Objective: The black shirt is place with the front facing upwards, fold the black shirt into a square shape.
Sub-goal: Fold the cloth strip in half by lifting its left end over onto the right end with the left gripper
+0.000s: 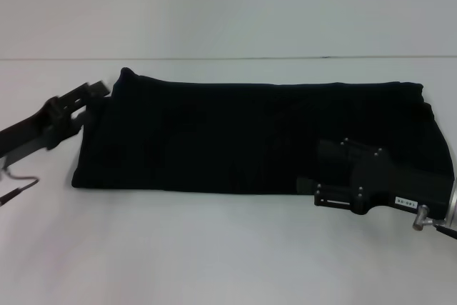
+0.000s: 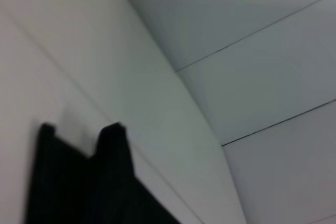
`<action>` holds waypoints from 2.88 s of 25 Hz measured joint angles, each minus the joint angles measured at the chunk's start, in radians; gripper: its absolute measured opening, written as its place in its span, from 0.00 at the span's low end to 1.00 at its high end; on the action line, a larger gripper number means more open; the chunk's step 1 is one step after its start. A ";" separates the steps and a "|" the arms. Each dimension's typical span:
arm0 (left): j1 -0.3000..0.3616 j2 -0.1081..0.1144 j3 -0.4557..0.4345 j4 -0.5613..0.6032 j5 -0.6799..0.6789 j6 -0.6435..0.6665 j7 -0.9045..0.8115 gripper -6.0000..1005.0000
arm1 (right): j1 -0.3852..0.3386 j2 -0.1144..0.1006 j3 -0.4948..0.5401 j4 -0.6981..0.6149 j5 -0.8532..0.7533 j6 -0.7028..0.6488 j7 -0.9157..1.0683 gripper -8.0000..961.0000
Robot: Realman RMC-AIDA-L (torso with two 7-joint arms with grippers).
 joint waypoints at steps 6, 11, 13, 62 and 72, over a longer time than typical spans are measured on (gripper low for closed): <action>0.098 0.004 -0.006 0.129 0.147 0.080 -0.325 0.81 | 0.001 0.003 -0.011 0.002 -0.004 0.044 -0.085 0.96; 0.144 0.006 -0.041 0.163 0.225 0.122 -0.476 0.89 | -0.006 0.003 -0.039 0.000 -0.005 0.046 -0.107 0.96; 0.145 0.006 -0.049 0.163 0.258 0.123 -0.514 0.89 | -0.008 0.003 -0.046 0.002 -0.005 0.049 -0.116 0.96; 0.010 -0.004 -0.043 0.019 0.299 -0.128 -0.571 0.88 | -0.021 0.008 -0.070 0.016 -0.003 0.069 -0.132 0.96; -0.005 -0.004 -0.034 0.018 0.301 -0.147 -0.554 0.85 | -0.021 0.006 -0.065 0.015 0.000 0.068 -0.132 0.96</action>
